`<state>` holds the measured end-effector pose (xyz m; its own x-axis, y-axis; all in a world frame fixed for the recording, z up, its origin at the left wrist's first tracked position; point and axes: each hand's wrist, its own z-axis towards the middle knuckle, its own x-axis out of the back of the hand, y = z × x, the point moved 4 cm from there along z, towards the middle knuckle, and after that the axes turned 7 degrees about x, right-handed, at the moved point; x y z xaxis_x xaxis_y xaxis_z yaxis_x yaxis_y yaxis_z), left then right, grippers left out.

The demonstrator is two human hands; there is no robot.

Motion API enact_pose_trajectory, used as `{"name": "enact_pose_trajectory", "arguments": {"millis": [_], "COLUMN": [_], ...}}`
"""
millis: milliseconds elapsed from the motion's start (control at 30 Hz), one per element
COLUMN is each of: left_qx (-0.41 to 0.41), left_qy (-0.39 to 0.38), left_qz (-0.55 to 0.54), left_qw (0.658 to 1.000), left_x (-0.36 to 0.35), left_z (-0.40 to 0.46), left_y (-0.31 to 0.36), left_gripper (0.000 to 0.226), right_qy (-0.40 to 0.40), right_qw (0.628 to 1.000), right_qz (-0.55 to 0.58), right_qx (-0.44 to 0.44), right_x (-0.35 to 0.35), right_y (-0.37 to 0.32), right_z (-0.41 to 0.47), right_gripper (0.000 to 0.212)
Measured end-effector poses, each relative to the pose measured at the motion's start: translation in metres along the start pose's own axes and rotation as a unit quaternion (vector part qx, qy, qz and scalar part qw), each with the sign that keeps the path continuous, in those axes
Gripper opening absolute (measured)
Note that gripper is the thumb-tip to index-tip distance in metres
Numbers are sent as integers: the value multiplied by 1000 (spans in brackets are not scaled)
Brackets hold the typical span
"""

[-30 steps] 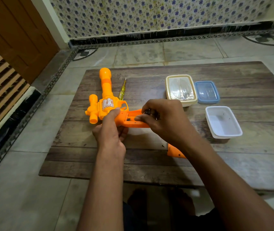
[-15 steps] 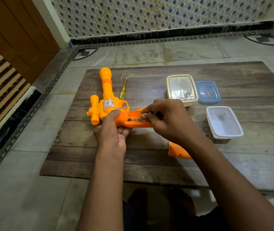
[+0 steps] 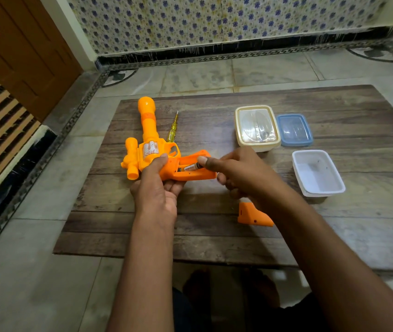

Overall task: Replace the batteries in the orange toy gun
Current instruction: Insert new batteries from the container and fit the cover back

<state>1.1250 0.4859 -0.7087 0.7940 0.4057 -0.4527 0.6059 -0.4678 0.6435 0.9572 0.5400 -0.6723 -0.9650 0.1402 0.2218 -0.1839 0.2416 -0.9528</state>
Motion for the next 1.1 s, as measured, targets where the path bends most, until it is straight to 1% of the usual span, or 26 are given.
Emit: {"name": "enact_pose_trajectory", "arguments": {"millis": [67,133,267,367,400,467,567,633,667,700,800,867,933,967,1033,1100], "left_qx": [-2,-3,-5,-10,-11,-8,-7,-1,1,1,4,7,7,8,11,14], "left_qy": [2,1,0,-1,1,4,-7,-14,-16,-15,-5,3,4,3,4,7], "left_qz": [0,-2,-1,9,11,10,8,7,7,11,24,34,39,39,40,40], "left_qw": [1000,1000,1000,1000,1000,1000,1000,1000,1000,1000,1000,999,999,999,999,999], "left_x": [0,1,3,2,1,1,0,-1,-2,-1,2,3,3,3,2,1], "left_z": [0,2,1,-1,-1,-2,-3,-3,-2,-2,0,1,2,2,2,2], "left_y": [-1,-1,0,-1,-1,-1,-2,-2,-2,-2,0,0,-1,-2,-2,-2], "left_gripper": [50,49,44,24,21,24,40,44,44,43,36,37,39,40,39,39], "right_qy": [-23,-21,1,42,51,67,89,93,92,91,65,28,-8,-14,-5,23], "right_qw": [996,993,990,992,992,994,995,995,995,994,976,958,950,948,945,937], "right_qz": [68,97,105,76,69,50,1,-3,9,36,190,265,292,298,317,342], "right_qx": [-49,-69,-90,-89,-88,-73,-39,-31,-35,-43,-85,-110,-115,-109,-86,-66], "right_x": [-4,-5,-10,-12,-13,-13,-11,-10,-9,-7,3,11,16,18,21,25], "right_y": [3,2,3,5,5,5,2,3,4,6,6,4,5,5,4,4], "right_z": [-3,-3,-3,-3,-3,-3,-3,-2,-2,-1,0,0,0,0,-2,-2], "right_gripper": [45,41,38,37,36,37,37,44,49,49,34,35,43,47,50,48]}}
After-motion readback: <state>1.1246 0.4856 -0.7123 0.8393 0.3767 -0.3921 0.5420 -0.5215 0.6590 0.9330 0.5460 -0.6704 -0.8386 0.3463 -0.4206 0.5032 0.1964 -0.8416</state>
